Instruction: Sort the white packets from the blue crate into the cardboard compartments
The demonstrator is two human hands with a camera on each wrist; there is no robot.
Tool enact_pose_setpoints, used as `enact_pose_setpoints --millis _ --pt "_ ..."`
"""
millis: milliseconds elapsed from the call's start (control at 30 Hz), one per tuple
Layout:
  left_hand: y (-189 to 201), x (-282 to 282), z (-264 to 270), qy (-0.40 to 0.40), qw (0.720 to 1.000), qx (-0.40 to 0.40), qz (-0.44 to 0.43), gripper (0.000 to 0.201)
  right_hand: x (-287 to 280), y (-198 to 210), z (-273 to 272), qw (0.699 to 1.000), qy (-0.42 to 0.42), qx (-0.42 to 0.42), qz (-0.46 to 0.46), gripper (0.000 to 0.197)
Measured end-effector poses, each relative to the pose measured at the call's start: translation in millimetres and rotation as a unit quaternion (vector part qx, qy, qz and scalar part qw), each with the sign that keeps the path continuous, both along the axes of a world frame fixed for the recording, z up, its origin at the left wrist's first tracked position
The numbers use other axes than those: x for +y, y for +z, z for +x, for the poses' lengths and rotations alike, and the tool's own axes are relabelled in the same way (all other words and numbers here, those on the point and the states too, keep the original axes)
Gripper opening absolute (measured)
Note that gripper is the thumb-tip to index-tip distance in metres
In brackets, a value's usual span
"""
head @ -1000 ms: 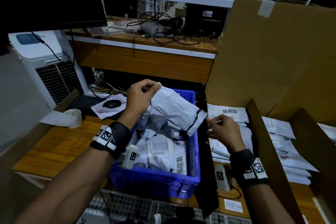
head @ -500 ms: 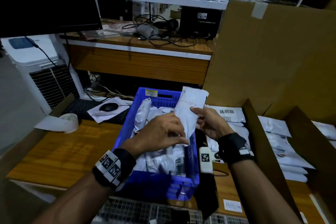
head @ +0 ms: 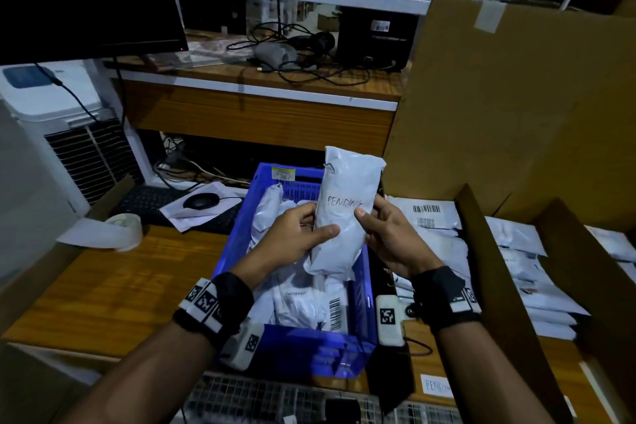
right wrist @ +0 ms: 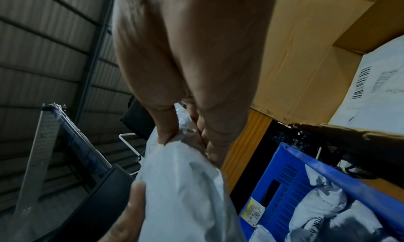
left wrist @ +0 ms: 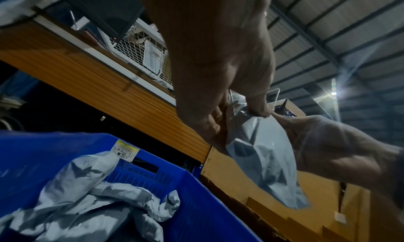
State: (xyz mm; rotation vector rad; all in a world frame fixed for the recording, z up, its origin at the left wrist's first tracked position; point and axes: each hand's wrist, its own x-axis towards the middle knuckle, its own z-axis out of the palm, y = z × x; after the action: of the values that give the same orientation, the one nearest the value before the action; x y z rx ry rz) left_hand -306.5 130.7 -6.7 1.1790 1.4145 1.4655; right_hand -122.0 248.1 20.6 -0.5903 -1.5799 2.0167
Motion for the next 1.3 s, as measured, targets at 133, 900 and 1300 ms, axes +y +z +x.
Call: enact_pose_setpoints --millis 133,900,1300 --pt "-2.1 0.7 -1.2 -0.011 1.000 0.028 -0.010 0.045 -2.6 -1.2 3.1 1.000 0.023 -0.013 0.013 0.050" --pt "-63.3 87.8 -137.3 0.091 0.793 0.463 -0.385 0.080 66.9 -57.1 -11.5 0.977 -0.072 -0.201 0.006 0.050" --pt "-101.1 108.2 -138.9 0.107 0.832 0.387 -0.383 0.058 79.5 -71.7 -12.3 0.972 -0.047 -0.228 0.009 0.053"
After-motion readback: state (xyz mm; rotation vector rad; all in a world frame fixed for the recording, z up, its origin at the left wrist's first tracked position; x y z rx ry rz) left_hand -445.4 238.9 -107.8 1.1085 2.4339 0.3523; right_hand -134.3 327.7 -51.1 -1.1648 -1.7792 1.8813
